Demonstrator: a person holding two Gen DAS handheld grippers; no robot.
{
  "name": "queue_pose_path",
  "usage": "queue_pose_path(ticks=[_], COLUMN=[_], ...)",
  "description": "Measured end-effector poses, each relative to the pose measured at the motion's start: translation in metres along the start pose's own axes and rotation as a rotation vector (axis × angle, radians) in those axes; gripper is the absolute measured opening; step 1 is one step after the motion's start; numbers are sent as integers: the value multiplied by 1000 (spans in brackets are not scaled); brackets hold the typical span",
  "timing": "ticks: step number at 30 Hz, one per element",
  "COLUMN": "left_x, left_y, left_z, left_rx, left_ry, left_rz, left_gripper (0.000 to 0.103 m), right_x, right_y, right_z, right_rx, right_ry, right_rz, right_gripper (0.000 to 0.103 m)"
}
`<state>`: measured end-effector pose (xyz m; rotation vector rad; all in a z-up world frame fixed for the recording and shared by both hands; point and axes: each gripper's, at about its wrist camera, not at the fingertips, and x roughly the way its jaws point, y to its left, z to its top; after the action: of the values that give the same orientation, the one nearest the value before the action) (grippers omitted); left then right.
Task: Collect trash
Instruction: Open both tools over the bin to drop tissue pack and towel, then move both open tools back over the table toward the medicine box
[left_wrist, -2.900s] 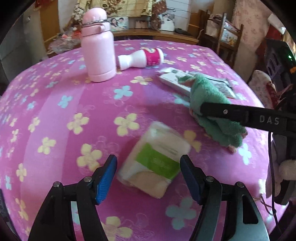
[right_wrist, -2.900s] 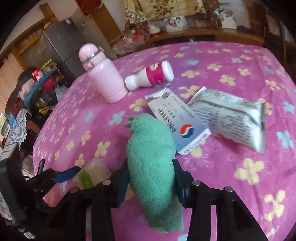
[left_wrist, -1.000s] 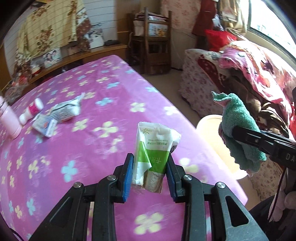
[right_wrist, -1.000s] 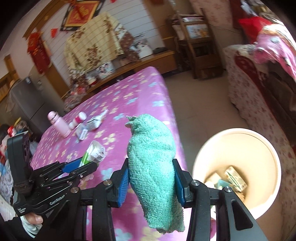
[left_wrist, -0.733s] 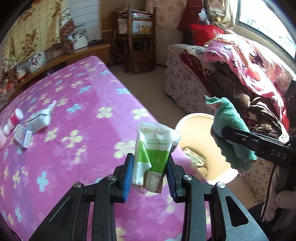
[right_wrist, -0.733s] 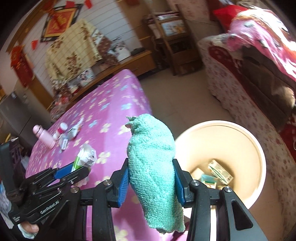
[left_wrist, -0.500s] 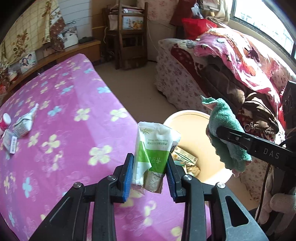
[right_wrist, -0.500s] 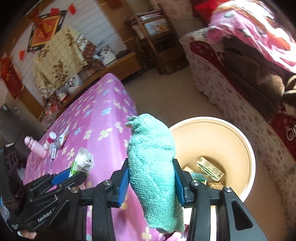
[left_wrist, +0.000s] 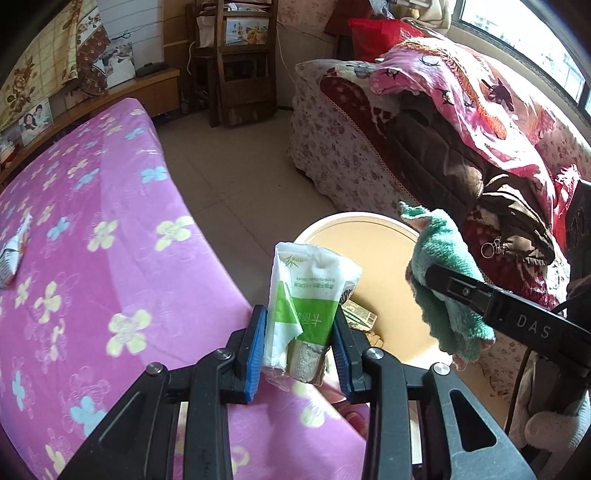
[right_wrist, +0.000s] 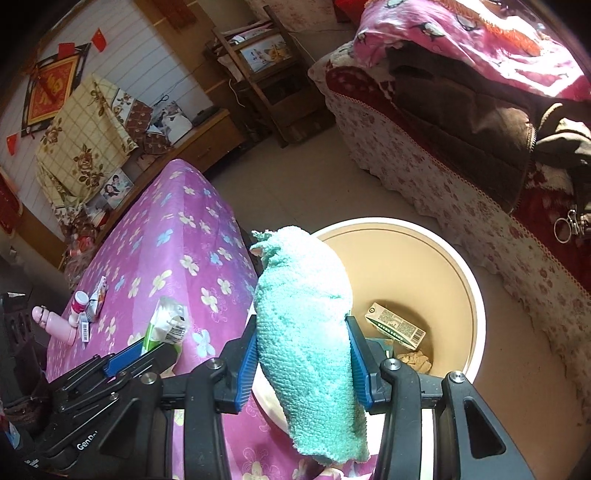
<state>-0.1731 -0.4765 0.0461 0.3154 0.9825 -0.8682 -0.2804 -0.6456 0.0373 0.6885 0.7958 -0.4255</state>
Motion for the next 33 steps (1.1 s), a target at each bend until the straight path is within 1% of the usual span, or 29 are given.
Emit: queue_pose_path(ticks=[1,2,3,4,5,7,11,21,33], left_x=[2,3,4,4,5,6,8,-5,-24], left_y=[-2,-3,-4,-5,-6,-7,-5,10,52], left_z=[0,1,1,1,0,-1,-2,-5,-18], left_rx=[1,1,0,-2,-3,-5,-11,-32,-94], left_ry=[2,4,4,1,0,-1,6,-16,-40], left_rz=[-6,-13,-21,-39,-51,-68,-63,-26,55], left_gripper=[36,38,38,43,49,56,57,57,57], right_x=[1,2,2,3,3,2,2,5,5], right_y=[-1,-2,-3,-6,-8,-13,-13,10,39], right_z=[0,0,1,1,2,3,2,-2,-7], right_rx=[5,9,16,31,47,78,78,-11,-115], right_ry=[1,1,0,0,0,-2,5,8,0], right_rz=[-4,-12,-22,-25,-17,-6,-5,-11,-14], right_gripper=[48,51,57,60,66,67,67,67,67])
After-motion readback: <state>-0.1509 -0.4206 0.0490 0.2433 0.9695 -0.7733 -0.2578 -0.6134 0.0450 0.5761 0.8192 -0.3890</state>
